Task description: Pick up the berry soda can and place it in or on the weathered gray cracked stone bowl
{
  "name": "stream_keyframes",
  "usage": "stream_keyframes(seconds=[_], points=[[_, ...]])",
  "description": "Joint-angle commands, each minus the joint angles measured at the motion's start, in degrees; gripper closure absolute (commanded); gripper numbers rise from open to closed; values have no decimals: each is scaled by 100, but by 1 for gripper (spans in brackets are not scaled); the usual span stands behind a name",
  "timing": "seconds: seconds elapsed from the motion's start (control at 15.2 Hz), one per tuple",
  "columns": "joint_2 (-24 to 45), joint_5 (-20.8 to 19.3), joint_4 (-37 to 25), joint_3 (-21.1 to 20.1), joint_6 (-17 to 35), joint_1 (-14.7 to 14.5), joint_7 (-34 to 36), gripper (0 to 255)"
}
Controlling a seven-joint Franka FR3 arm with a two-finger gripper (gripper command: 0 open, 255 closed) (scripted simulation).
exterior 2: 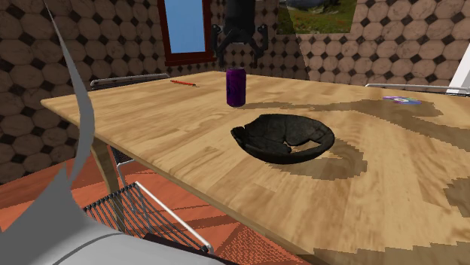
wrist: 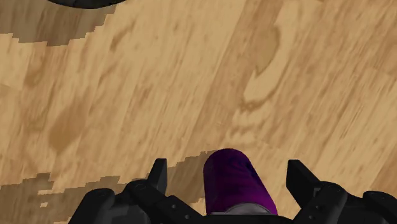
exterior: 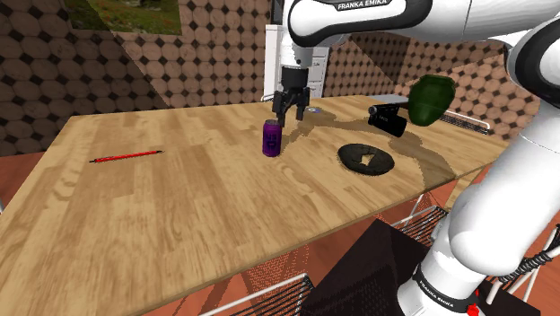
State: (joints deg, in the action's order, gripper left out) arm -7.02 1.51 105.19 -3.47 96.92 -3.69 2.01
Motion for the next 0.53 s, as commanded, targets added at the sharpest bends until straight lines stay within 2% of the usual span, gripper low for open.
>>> stream_keyframes(seconds=[0.0,0.2,0.46], points=[[406,-62,-451,-69,20,-47,84,0],[907,-154,-1058,-134,-19,-107,173,0],[881,-152,-717,-133,296,-107,171,0]])
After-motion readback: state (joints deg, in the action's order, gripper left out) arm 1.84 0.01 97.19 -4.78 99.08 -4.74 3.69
